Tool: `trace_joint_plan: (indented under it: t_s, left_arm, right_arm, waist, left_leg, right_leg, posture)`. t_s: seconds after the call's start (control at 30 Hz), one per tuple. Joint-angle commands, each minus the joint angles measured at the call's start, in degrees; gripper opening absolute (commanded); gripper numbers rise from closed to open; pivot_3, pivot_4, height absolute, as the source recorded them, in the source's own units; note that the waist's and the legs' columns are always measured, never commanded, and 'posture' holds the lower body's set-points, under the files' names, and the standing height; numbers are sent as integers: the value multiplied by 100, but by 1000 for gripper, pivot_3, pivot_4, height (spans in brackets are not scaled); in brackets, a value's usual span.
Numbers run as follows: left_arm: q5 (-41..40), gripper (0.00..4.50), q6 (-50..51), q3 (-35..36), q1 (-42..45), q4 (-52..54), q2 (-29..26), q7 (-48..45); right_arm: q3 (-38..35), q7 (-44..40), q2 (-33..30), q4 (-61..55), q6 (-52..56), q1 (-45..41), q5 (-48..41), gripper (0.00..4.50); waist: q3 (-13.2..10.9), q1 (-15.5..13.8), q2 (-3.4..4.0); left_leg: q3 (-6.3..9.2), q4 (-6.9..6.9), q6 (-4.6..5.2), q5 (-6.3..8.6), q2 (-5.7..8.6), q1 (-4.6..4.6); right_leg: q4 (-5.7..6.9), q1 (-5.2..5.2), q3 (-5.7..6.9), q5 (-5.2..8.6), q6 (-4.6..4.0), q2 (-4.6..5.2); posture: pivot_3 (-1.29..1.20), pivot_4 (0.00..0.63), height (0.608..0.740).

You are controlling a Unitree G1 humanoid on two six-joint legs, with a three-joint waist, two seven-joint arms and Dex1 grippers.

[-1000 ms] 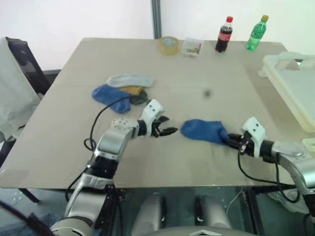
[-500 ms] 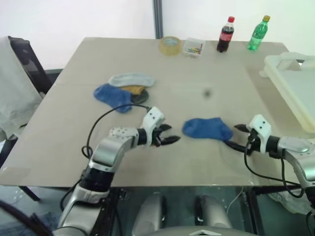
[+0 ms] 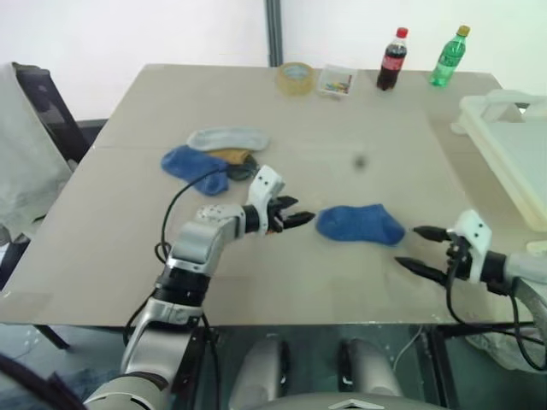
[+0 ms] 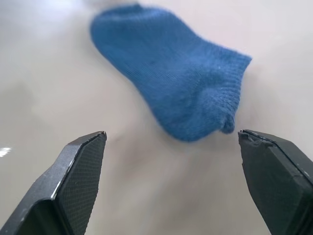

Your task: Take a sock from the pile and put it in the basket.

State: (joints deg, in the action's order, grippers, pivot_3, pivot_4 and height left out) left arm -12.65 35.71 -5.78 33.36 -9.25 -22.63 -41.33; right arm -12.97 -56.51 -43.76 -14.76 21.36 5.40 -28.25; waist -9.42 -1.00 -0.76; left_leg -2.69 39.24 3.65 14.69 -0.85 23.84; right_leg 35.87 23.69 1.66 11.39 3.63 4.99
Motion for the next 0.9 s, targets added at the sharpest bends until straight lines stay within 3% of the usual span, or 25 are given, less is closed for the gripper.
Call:
trace_joint_plan:
  t_s: [0.03,0.27,0.5,0.77,0.87,0.9]
  left_arm:
    - [276,3446,-722,642,218,-280,-201,733]
    - [603,3446,-1160,1057,-344,-278,-699,1244]
    - [786,3446,-1175,1116,-831,-307,-987,1424]
    - [885,3446,-1620,922,-363,-1388,-716,1504]
    - [889,2644,-1624,885,-486,-1331,-730,1404]
    - [919,2177,-1627,867,-540,-1290,-745,1400]
  right_arm:
    - [-852,-475,-107,-621,67,473,-849,4406]
    - [-1586,-514,-267,-1046,497,911,-1527,4406]
    - [-1339,-393,-262,-985,514,705,-1391,4406]
    - [-1176,-431,-384,-772,536,340,-1242,4406]
    - [-1200,-413,-396,-774,560,360,-1238,4500]
    - [-1199,-414,-399,-785,558,380,-1227,4500]
  waist:
    - [0,15,0]
    - [0,12,-1]
    - [1,8,-1]
    - [4,-27,0]
    - [6,-20,3]
    - [7,-10,4]
  left_leg:
    - [0,1,0,0,-8,-1]
    - [-7,0,-1,1,-21,-5]
    - [-7,1,-2,1,-22,-3]
    - [-8,2,-2,0,-19,-7]
    - [-9,1,-2,0,-18,-7]
    - [-10,1,-1,0,-18,-7]
  right_leg:
    - [0,0,0,0,0,0]
    - [0,0,-4,5,-11,4]
    - [0,1,-2,12,-24,7]
    - [2,-2,-1,12,-24,9]
    - [2,-2,-1,12,-24,8]
    - [2,-2,-2,12,-24,8]
  posture:
    - [0,150,740]
    - [0,150,740]
    - [0,150,740]
    - [0,150,740]
    - [0,150,740]
    - [0,150,740]
